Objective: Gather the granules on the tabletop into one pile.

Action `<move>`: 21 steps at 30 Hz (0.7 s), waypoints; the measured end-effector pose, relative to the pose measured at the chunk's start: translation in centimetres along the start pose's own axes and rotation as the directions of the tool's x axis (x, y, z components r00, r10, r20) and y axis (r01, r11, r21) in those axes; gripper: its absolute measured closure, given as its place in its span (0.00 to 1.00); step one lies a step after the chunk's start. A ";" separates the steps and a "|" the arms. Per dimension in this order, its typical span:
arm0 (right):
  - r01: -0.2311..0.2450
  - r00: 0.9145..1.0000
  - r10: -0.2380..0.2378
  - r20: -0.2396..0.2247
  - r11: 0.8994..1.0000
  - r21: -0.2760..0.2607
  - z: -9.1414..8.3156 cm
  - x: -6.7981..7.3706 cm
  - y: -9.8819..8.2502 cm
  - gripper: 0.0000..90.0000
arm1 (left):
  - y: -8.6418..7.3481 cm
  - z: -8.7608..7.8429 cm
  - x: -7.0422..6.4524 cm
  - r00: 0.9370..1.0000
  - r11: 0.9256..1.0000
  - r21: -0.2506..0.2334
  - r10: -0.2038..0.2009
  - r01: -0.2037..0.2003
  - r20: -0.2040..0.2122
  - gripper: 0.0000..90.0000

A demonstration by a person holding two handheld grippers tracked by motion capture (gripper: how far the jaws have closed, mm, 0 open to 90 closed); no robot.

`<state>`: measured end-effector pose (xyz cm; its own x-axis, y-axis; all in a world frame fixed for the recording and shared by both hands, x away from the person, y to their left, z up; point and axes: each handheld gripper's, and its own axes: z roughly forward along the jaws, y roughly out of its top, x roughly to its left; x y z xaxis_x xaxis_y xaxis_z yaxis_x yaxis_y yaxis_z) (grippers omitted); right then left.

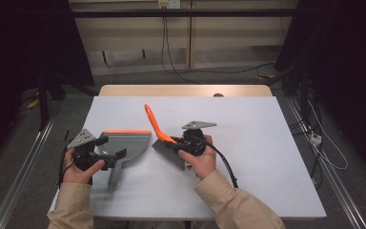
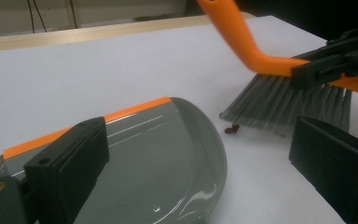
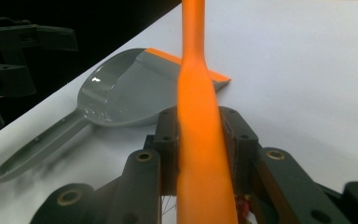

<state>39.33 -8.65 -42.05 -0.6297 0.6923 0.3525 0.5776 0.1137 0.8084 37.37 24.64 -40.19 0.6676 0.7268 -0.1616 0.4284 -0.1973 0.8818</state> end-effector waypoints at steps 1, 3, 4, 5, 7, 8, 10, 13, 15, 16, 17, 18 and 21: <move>-0.001 1.000 0.001 -0.003 1.000 -0.001 0.5 0.1 0.0 0.79 | 0.0 0.0 0.0 1.000 1.000 0.000 0.001 -0.001 0.001 0.05; -0.008 1.000 0.008 0.001 1.000 0.009 1.4 0.3 -0.1 0.79 | 0.0 0.0 0.0 1.000 1.000 0.001 -0.003 0.003 -0.001 0.05; -0.010 1.000 0.010 0.002 1.000 0.013 1.9 0.3 -0.1 0.79 | 0.0 0.1 0.0 1.000 1.000 0.001 -0.001 0.001 0.002 0.05; -0.016 1.000 0.016 0.004 1.000 0.014 2.4 0.3 -0.2 0.79 | 0.0 0.1 0.0 1.000 1.000 0.004 -0.002 0.002 0.004 0.05; -0.017 0.999 0.016 0.034 1.000 0.009 3.0 0.0 -0.4 0.79 | 0.0 0.1 0.0 1.000 1.000 0.005 -0.001 0.001 0.005 0.05; -0.034 0.999 0.034 0.043 0.999 0.010 3.0 -0.2 -0.4 0.79 | 0.0 0.1 0.0 1.000 1.000 0.004 -0.001 0.001 0.004 0.05; -0.051 0.997 0.050 0.052 0.998 0.019 2.8 -0.6 -0.4 0.79 | -0.1 0.1 0.1 1.000 1.000 0.005 0.002 -0.002 0.002 0.05; -0.057 0.996 0.055 0.077 0.998 0.023 2.0 -1.0 -0.6 0.79 | -0.1 0.1 0.1 1.000 1.000 0.007 0.002 -0.002 0.000 0.05; -0.055 0.994 0.054 0.099 0.998 0.016 1.4 -1.3 -0.8 0.79 | -0.1 0.1 0.0 1.000 1.000 0.007 0.003 -0.003 0.000 0.05; -0.064 0.993 0.063 0.098 0.998 0.015 1.0 -1.4 -0.9 0.79 | 0.0 0.1 0.0 1.000 1.000 0.004 0.003 -0.003 0.000 0.05; -0.067 0.993 0.066 0.103 0.998 0.008 0.8 -1.6 -1.1 0.79 | 0.0 0.1 -0.1 1.000 1.000 0.006 0.005 -0.005 -0.001 0.05; -0.072 0.991 0.071 0.109 0.997 0.005 0.5 -1.8 -1.3 0.79 | 0.0 0.1 -0.1 1.000 1.000 0.008 0.008 -0.008 0.000 0.05; -0.087 0.989 0.086 0.116 0.996 -0.002 -0.4 -2.2 -1.6 0.79 | 0.0 0.2 -0.2 1.000 1.000 0.011 0.010 -0.010 0.002 0.05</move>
<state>39.60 -10.66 -43.96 -0.5130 0.7775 0.3638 0.6289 0.0520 0.7757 37.34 24.33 -40.30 0.6728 0.7237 -0.1538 0.4283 -0.2115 0.8786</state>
